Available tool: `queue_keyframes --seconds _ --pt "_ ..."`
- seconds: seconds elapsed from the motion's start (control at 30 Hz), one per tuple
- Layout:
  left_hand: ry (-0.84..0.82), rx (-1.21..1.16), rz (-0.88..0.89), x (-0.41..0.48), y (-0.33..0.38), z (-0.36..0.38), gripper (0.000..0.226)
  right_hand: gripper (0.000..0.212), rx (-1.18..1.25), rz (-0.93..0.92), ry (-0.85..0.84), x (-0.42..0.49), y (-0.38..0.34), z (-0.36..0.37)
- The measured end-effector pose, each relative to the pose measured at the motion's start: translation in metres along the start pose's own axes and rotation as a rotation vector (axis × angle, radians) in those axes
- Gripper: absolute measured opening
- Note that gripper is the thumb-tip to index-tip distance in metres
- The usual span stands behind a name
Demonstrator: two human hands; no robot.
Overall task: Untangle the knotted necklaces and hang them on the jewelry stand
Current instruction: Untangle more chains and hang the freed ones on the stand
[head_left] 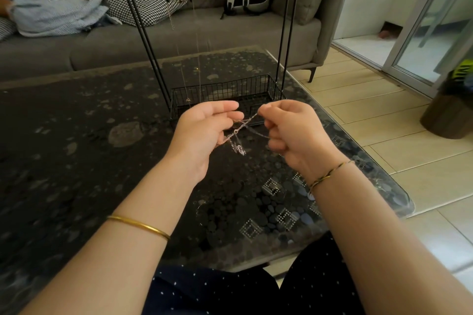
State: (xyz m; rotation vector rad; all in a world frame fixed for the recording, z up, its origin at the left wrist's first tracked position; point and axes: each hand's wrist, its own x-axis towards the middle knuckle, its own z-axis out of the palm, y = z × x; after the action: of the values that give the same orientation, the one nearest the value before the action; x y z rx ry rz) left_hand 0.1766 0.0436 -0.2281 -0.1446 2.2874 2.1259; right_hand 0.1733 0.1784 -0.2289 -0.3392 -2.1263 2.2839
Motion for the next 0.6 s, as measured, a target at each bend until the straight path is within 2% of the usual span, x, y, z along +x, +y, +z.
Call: queue_keyframes --seconds 0.1,0.2,0.27,0.43,0.6 --pt "0.059 0.184 0.091 0.0024 -0.0034 0.0009 0.030 0.011 -0.122 -0.038 0.026 0.0010 0.0015 -0.0014" --pt "0.038 0.400 0.173 0.0023 -0.0070 0.0033 0.028 0.017 -0.228 -0.124 0.077 0.0013 0.0020 -0.0022" --pt "0.015 0.460 0.180 0.0016 -0.0078 0.0041 0.026 0.020 -0.299 -0.179 0.124 0.0015 0.0017 -0.0030" --pt "-0.001 0.467 0.154 0.0025 -0.0064 0.0051 0.018 0.028 -0.441 -0.264 0.197 0.0028 0.0034 -0.0037" --pt "-0.013 0.371 0.084 0.0018 -0.0037 0.0049 0.009 0.024 -0.515 -0.242 0.187 0.0049 0.0050 -0.0041"
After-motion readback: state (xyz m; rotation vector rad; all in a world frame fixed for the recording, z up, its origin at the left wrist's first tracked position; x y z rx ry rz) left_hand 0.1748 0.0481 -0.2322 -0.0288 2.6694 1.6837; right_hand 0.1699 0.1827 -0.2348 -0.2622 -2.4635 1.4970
